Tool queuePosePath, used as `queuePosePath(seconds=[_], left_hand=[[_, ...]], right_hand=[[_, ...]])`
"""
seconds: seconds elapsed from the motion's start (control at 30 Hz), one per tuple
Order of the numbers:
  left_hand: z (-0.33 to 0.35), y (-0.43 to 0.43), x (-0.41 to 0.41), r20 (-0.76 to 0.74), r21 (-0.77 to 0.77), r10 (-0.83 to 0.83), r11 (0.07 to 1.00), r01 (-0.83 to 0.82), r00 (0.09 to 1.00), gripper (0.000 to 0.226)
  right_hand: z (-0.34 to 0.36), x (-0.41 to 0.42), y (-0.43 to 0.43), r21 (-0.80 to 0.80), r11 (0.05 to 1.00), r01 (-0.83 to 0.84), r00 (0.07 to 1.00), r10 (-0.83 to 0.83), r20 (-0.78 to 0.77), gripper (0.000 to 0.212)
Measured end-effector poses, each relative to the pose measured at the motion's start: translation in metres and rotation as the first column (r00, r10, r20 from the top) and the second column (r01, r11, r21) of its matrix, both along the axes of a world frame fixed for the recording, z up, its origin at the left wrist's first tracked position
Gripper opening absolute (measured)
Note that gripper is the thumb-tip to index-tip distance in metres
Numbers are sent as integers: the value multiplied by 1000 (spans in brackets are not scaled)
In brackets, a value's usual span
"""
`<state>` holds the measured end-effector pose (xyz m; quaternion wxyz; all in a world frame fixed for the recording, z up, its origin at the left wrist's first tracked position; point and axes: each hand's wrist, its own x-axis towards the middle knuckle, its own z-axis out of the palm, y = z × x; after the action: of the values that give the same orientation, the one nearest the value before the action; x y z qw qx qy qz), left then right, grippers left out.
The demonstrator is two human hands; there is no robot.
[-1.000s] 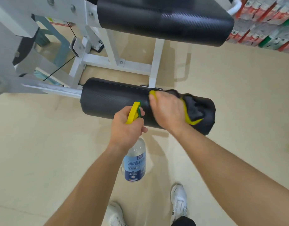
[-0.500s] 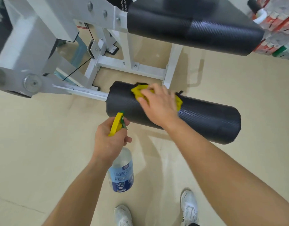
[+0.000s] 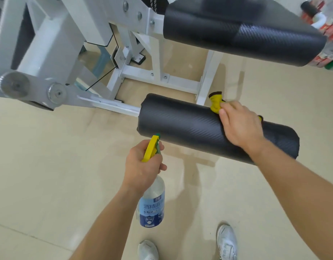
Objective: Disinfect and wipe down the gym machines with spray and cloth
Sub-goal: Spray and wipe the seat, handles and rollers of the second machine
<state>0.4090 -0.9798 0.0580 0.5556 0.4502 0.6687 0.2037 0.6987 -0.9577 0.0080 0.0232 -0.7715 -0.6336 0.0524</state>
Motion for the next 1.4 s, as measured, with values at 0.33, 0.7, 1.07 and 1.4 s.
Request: queuePosePath(seconds=[0.33, 0.7, 1.07, 1.4], left_hand=[[2, 26, 11, 58, 7, -33, 999, 33, 998, 26], [-3, 26, 4, 33, -53, 71, 996, -69, 997, 13], [-8, 37, -14, 86, 123, 201, 970, -211, 976, 39], [-10, 41, -6, 80, 77, 150, 985, -156, 985, 36]], right_hand=[[16, -11, 1, 164, 982, 91, 991, -74, -108, 36], [14, -73, 3, 232, 970, 68, 931, 22, -365, 35], [-16, -187, 86, 250, 838, -485, 837, 528, -143, 33], [-28, -32, -35, 253, 759, -601, 800, 566, 200, 45]])
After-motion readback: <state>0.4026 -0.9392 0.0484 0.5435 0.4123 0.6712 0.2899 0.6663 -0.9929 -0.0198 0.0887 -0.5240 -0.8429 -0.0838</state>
